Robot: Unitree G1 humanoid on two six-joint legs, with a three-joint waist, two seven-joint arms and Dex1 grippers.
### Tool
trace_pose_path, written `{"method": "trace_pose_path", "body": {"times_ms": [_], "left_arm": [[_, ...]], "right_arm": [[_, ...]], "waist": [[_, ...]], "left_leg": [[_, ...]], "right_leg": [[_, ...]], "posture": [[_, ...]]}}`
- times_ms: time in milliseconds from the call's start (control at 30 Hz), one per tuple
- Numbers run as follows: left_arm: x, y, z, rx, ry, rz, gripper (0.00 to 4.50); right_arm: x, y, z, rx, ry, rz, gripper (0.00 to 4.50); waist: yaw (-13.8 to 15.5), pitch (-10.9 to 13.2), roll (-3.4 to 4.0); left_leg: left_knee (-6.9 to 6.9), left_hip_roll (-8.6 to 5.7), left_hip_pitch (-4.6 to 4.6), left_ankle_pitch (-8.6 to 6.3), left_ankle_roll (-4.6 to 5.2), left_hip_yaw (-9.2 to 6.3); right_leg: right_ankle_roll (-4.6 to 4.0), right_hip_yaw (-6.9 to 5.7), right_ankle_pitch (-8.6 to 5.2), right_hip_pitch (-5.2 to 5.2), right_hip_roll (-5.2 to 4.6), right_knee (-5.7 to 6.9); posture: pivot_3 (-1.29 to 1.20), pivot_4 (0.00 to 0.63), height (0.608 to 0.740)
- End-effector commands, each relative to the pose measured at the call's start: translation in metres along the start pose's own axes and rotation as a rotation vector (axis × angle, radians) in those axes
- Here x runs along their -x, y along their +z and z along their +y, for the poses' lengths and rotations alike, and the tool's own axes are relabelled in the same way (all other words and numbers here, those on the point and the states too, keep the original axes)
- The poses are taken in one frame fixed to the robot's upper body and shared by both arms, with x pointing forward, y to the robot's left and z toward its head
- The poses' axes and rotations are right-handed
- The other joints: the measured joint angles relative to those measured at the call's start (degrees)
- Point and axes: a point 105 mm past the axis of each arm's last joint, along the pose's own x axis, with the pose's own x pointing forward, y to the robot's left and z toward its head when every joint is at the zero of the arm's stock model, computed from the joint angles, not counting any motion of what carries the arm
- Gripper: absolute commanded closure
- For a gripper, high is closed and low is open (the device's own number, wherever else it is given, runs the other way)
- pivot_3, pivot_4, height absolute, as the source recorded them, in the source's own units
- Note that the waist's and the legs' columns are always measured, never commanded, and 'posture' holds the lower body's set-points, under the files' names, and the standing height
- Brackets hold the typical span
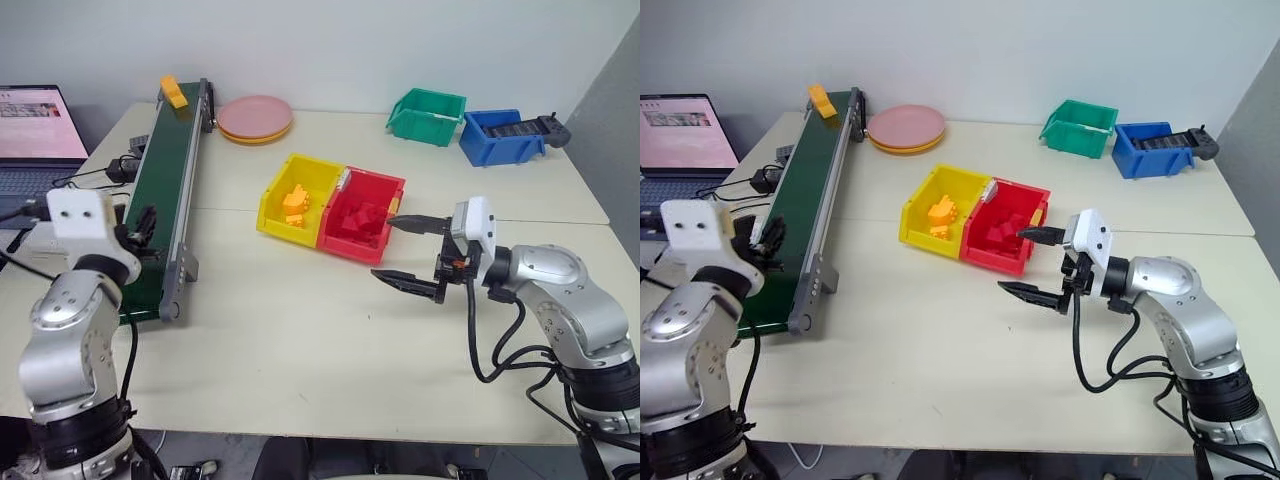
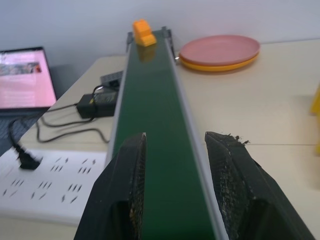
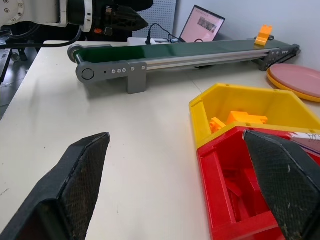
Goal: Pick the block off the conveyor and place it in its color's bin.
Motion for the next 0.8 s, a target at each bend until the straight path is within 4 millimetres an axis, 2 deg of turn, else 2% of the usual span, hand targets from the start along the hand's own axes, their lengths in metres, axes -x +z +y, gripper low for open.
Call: {"method": "trace_pose_path", "body": {"times_ms": [33,167,267,400,500,800], "left_arm": [[0.006,0.016,0.008,-0.015,0.039,-0.055,2.58],[0.009,0.007,0.016,-0.010,0.104,0.015,2.58],[0.013,0.007,0.008,-0.068,0.047,0.021,2.58],[0.021,0.014,0.003,-0.041,0.008,-0.040,2.58],[0.025,0.007,0.007,-0.068,0.051,-0.012,2.17],[0.026,-0.001,0.023,-0.023,0.144,0.013,0.46]], "right_arm": [[0.000,0.012,-0.001,0.042,0.017,-0.030,0.00],[-0.001,0.013,-0.001,0.047,0.043,-0.024,0.00],[0.000,0.012,0.000,0.041,0.060,-0.014,0.00],[0.002,0.010,-0.003,0.036,0.066,-0.002,0.00],[0.003,0.010,-0.007,0.033,0.072,0.000,0.00],[0.003,0.013,-0.002,0.029,0.134,0.006,0.00]], "waist": [[-0.01,0.00,0.00],[-0.17,0.00,0.00],[-0.18,0.00,0.00],[-0.18,0.02,-0.04],[-0.18,0.02,-0.03],[-0.18,0.04,-0.06]], "left_leg": [[0.00,0.00,0.00,0.00,0.00,0.00],[0.00,0.00,0.03,0.00,0.00,0.03],[0.00,0.01,0.03,0.00,0.00,0.02],[-0.02,0.00,0.01,0.00,0.00,0.03],[-0.02,0.01,0.02,0.00,0.00,0.02],[-0.02,0.01,0.02,-0.01,0.01,0.02]], "right_leg": [[0.00,0.00,0.00,0.00,0.00,0.00],[0.00,0.03,0.00,0.00,0.00,0.03],[0.00,0.02,0.00,-0.01,0.01,0.02],[0.00,0.04,0.00,-0.01,0.00,-0.03],[-0.01,0.02,0.00,0.00,-0.01,-0.03],[-0.01,0.02,0.00,-0.01,0.00,-0.02]], "posture": [[0.00,0.150,0.740],[0.00,0.150,0.740],[0.00,0.150,0.740],[0.00,0.150,0.740],[0.00,0.150,0.740],[0.00,0.150,0.740]]}}
